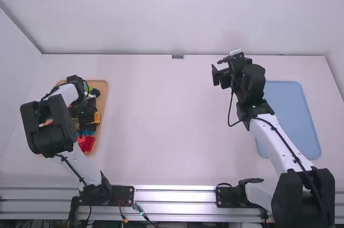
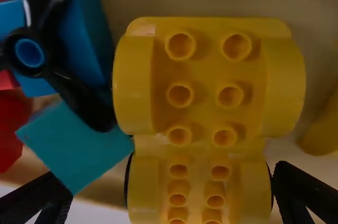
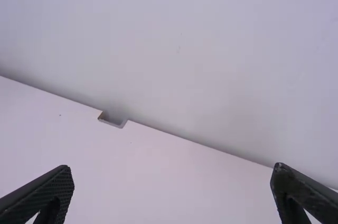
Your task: Assemble lego blocks to make yellow taxi
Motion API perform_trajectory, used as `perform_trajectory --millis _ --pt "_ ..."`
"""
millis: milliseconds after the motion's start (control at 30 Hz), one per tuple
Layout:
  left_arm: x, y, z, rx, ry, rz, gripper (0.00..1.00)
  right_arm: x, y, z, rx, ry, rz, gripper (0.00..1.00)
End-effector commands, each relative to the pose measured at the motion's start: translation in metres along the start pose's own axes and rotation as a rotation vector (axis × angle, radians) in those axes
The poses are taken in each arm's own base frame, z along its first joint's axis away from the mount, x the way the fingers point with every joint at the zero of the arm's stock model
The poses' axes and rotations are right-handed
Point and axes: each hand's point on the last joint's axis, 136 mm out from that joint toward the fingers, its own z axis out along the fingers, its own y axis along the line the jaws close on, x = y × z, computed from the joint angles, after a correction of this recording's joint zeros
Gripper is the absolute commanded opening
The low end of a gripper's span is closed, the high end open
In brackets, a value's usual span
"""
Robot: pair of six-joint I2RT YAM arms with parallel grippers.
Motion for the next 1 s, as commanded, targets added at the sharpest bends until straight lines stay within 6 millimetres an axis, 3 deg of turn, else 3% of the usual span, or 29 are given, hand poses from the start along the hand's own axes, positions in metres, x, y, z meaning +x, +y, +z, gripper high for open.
perform_trajectory --millis 0,200,433,667,733,967 --pt "0.005 0.006 0.006 -0.025 0.008 0.011 0.99 -0.014 -0.003 0.002 0.003 -0.026 0.002 0.99" --pt "0.004 0.007 0.007 -0.027 0.011 0.005 0.99 -0.014 -0.003 0.002 0.004 -0.027 0.004 0.99" --pt "0.020 0.013 0.009 -0.041 0.097 0.007 0.99 -0.014 -0.002 0.002 0.000 -0.028 0.003 0.99" --pt "0.012 0.005 0.024 0.033 0.060 0.006 0.99 -0.014 -0.002 0.002 0.000 -0.027 0.002 0.99" --pt "0.014 0.004 0.027 0.046 0.076 0.003 0.94 -0.015 -0.002 0.002 -0.001 -0.028 0.002 0.99" --pt "0.011 -0.012 0.021 0.099 0.067 0.133 0.90 -0.015 -0.002 0.002 0.000 -0.029 0.002 0.99"
